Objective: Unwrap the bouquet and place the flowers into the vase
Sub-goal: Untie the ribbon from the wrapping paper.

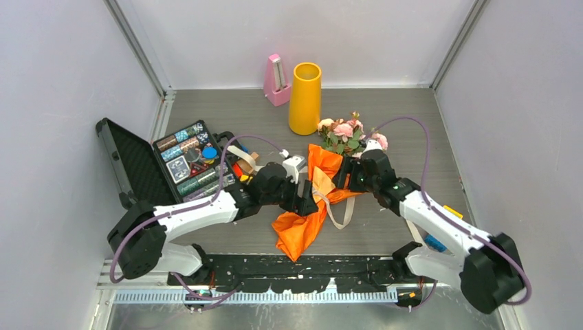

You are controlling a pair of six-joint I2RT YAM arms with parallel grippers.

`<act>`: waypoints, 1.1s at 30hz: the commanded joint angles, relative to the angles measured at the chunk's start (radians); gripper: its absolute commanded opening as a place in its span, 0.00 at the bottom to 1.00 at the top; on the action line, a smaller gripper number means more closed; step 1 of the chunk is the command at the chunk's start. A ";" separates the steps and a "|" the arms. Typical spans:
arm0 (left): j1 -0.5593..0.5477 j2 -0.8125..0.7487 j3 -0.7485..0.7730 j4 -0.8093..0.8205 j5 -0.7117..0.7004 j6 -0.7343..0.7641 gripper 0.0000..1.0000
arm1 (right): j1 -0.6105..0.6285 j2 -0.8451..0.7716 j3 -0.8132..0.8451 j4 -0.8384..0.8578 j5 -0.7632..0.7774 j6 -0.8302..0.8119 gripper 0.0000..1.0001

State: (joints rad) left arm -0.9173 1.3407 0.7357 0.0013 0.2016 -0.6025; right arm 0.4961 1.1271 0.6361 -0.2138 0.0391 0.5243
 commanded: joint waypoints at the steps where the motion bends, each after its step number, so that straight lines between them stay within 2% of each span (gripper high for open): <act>1: -0.005 0.009 0.075 -0.083 -0.069 0.173 0.72 | -0.001 -0.143 -0.014 -0.082 -0.100 -0.003 0.70; 3: -0.005 0.058 0.112 -0.075 -0.049 0.240 0.60 | -0.001 -0.192 -0.047 -0.080 -0.110 0.024 0.70; 5: -0.005 0.114 0.148 -0.061 -0.029 0.310 0.53 | -0.001 -0.232 -0.090 -0.073 -0.119 0.051 0.69; 10: -0.005 0.203 0.201 -0.007 -0.020 0.373 0.43 | -0.001 -0.303 -0.135 -0.072 -0.131 0.079 0.67; 17: -0.005 0.268 0.240 0.021 -0.055 0.404 0.39 | -0.001 -0.350 -0.156 -0.077 -0.158 0.089 0.65; 25: -0.005 0.273 0.257 0.022 -0.087 0.447 0.39 | -0.001 -0.353 -0.169 -0.073 -0.194 0.086 0.65; 33: -0.005 0.296 0.272 0.029 -0.062 0.460 0.40 | -0.001 -0.353 -0.181 -0.069 -0.225 0.087 0.64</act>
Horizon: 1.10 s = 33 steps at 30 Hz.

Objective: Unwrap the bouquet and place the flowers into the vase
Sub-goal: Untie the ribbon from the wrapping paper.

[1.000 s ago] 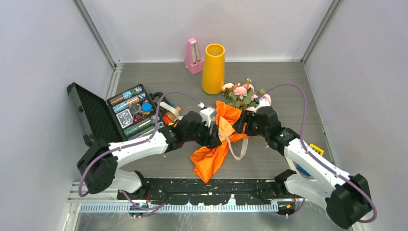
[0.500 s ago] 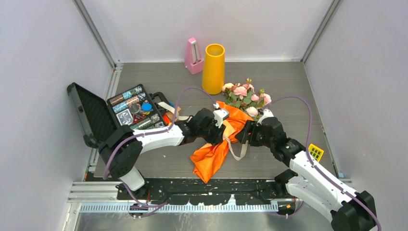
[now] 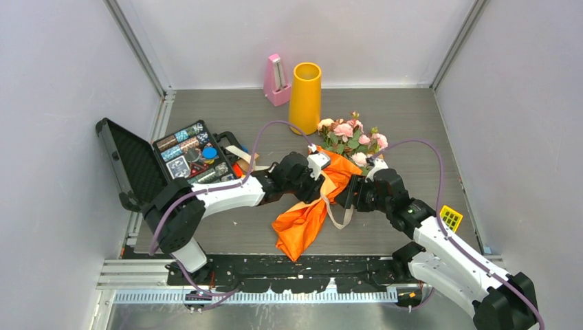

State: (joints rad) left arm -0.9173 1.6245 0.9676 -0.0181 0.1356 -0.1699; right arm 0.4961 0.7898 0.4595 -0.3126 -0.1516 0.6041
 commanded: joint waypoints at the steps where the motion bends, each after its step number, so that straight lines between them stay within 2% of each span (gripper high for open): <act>1: -0.005 0.014 0.040 0.050 0.003 0.027 0.40 | -0.001 -0.014 -0.007 0.030 -0.044 0.006 0.64; 7: -0.005 0.019 0.037 0.065 0.012 0.035 0.37 | -0.001 0.000 -0.024 0.042 -0.093 0.002 0.63; 16: -0.005 0.030 0.030 0.083 0.008 0.038 0.02 | 0.001 0.040 -0.039 0.085 -0.147 0.001 0.58; 17: -0.005 0.025 0.026 0.085 0.007 0.035 0.00 | 0.001 0.043 -0.038 0.092 -0.149 0.000 0.58; 23: -0.005 -0.032 -0.004 0.109 0.015 -0.019 0.00 | 0.010 0.086 -0.034 0.134 -0.163 -0.018 0.58; 33: -0.005 -0.055 -0.020 0.110 0.037 -0.064 0.00 | 0.042 0.194 0.023 0.213 -0.051 -0.058 0.51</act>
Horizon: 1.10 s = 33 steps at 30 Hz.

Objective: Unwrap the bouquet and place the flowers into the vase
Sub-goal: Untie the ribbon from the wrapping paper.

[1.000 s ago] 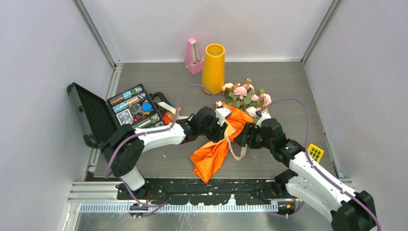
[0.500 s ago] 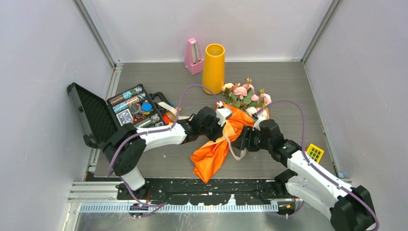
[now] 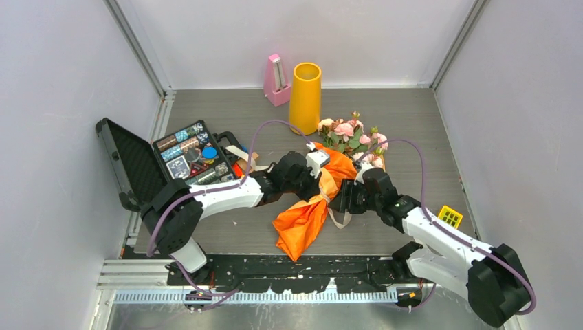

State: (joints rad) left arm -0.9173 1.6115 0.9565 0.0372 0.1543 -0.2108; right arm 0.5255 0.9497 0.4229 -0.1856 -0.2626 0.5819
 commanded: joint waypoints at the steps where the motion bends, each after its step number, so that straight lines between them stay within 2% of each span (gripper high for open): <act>1: -0.005 -0.041 -0.009 0.053 0.018 -0.024 0.00 | 0.017 0.042 0.064 0.098 0.065 -0.039 0.51; 6: -0.005 -0.041 -0.009 0.046 0.020 -0.027 0.00 | 0.026 0.088 0.087 0.148 0.099 -0.053 0.48; 16: -0.005 -0.039 -0.001 0.041 0.016 -0.030 0.00 | 0.063 0.197 0.129 0.211 0.073 -0.076 0.41; 24: -0.003 -0.041 0.006 0.015 -0.023 -0.040 0.00 | 0.087 0.228 0.140 0.203 0.103 -0.083 0.21; 28: 0.007 -0.037 0.016 -0.017 -0.071 -0.065 0.00 | 0.091 0.215 0.129 0.165 0.147 -0.083 0.03; 33: 0.046 -0.036 -0.001 -0.015 -0.075 -0.128 0.00 | 0.092 0.168 0.091 0.118 0.188 -0.066 0.00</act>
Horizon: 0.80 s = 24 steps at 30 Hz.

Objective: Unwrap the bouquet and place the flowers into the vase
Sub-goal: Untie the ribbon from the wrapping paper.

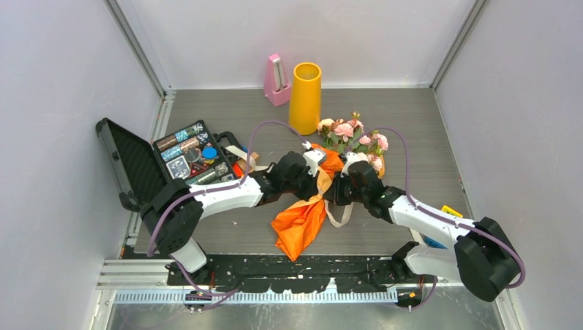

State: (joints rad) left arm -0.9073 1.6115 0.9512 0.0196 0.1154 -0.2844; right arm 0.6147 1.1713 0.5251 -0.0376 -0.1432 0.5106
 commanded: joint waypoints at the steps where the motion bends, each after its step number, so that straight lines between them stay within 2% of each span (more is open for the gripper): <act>1: 0.042 -0.037 -0.001 0.005 -0.034 -0.063 0.00 | 0.002 -0.068 -0.017 -0.033 0.073 0.011 0.00; 15: 0.085 -0.025 -0.035 0.025 -0.006 -0.134 0.00 | 0.003 -0.125 -0.103 -0.056 0.083 0.069 0.00; 24: 0.130 -0.022 -0.084 0.047 -0.020 -0.220 0.00 | 0.002 -0.189 -0.114 -0.171 0.229 0.183 0.00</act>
State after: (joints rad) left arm -0.8066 1.6115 0.8974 0.0296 0.1257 -0.4515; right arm 0.6182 1.0237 0.4133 -0.1417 -0.0143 0.6205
